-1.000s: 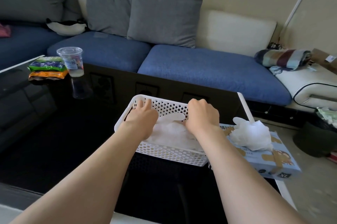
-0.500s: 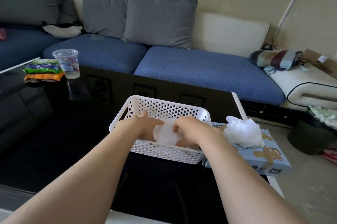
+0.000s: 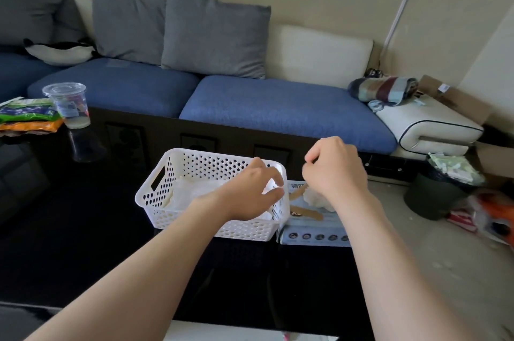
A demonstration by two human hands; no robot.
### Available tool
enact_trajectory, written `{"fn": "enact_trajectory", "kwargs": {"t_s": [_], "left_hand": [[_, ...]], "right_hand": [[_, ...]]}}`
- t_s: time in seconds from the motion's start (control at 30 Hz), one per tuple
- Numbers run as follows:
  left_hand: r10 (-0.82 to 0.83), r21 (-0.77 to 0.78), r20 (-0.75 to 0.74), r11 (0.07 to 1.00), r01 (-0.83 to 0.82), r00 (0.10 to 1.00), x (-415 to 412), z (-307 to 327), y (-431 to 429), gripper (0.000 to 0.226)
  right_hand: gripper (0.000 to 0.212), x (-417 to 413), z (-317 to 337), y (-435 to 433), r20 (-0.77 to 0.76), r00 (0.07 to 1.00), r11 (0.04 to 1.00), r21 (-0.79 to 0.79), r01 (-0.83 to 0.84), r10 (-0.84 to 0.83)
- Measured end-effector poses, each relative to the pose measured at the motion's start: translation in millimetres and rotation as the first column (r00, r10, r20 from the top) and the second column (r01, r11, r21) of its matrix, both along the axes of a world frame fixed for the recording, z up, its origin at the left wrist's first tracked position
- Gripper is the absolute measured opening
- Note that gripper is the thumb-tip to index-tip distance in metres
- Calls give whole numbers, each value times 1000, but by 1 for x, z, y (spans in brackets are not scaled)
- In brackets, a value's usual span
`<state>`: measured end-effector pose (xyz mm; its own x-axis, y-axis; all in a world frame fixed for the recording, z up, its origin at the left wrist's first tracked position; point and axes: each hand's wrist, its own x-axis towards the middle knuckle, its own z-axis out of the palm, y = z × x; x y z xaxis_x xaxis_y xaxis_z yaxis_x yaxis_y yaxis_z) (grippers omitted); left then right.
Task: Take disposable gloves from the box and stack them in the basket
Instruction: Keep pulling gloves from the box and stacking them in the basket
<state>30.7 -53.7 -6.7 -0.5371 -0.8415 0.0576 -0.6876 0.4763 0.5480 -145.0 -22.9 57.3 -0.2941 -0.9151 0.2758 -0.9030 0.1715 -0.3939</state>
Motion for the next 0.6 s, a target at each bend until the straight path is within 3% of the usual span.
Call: {"fn": "enact_trajectory", "kwargs": {"t_s": [0.03,0.13,0.23,0.4,0.5,0.6], "left_hand": [[-6,-15,-13,1000,6,1000,-5,0,2,33],[-13,-92,53,996,18,999,-20,0,7,41],[-5,-147,172,989,31,985,-28,-3,10,47],[-70,-27,244,996,79,967,-36,-8,10,91],[-55,-33,219,997,64,974,-41,-11,8,86],[-28,-77,230,996,47,973,-52,-12,8,73]], "right_hand": [[11,-4,2,2,-30,999,999,27,33,-32],[54,-20,-1,8,-108,986,966,214,145,-124],[85,-38,-12,10,-63,994,950,294,109,-95],[36,-60,-25,9,-78,997,972,236,15,4],[16,-65,-27,8,-51,998,983,184,-24,34],[14,-70,-27,7,-49,995,989,129,-75,82]]}}
